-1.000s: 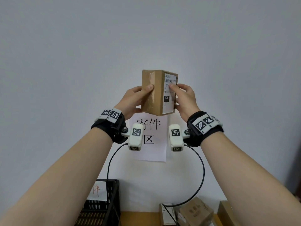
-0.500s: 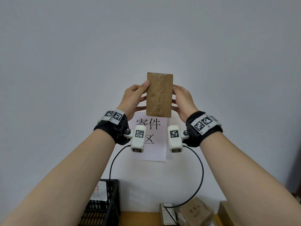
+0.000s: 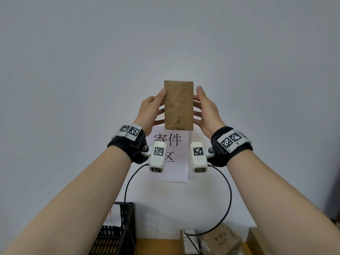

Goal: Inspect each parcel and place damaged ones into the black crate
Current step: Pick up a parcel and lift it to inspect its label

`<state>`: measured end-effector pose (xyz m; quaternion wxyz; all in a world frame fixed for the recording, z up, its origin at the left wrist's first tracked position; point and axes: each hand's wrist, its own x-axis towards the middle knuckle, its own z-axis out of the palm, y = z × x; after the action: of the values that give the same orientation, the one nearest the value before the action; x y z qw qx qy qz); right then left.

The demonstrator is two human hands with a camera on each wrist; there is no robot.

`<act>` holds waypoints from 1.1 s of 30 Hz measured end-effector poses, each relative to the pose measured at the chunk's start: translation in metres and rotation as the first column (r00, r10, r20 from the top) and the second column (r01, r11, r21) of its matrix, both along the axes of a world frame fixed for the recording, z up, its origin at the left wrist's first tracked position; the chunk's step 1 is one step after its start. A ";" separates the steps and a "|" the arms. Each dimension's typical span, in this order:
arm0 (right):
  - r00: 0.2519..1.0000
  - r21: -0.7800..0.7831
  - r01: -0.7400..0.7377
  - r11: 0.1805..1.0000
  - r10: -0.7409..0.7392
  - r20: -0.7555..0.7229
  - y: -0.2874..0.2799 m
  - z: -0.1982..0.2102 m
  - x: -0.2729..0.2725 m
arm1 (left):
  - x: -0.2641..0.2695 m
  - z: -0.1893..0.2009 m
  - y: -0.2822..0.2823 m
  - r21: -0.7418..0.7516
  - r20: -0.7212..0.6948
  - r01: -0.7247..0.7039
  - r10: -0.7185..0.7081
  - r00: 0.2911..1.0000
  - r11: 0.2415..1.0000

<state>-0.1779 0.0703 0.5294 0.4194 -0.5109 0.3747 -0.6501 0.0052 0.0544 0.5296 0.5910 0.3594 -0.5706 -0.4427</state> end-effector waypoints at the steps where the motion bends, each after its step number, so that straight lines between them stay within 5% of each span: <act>1: 1.000 -0.019 0.003 1.000 -0.003 -0.018 0.000 -0.001 0.000 | 0.000 -0.001 -0.001 0.000 0.006 -0.007 0.007 1.000 1.000; 6: 0.997 -0.085 0.026 0.996 -0.033 -0.075 -0.003 -0.004 0.002 | -0.001 -0.006 -0.002 -0.003 -0.007 -0.036 0.036 0.999 0.999; 14: 0.986 -0.095 0.039 0.995 -0.023 0.166 -0.012 -0.009 -0.006 | 0.005 -0.002 -0.004 0.007 -0.061 -0.015 0.016 0.998 1.000; 21: 0.977 -0.114 0.212 0.970 -0.208 0.050 -0.022 -0.014 -0.012 | 0.005 -0.006 -0.006 -0.109 -0.095 -0.036 0.026 0.995 0.993; 33: 0.988 -0.068 0.147 0.987 -0.144 0.047 -0.019 -0.016 -0.015 | -0.003 -0.002 -0.002 -0.109 -0.111 -0.086 0.073 0.991 0.990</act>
<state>-0.1934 0.0514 0.5131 0.3603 -0.4831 0.3786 -0.7025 0.0021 0.0523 0.5279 0.6574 0.3234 -0.5476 -0.4041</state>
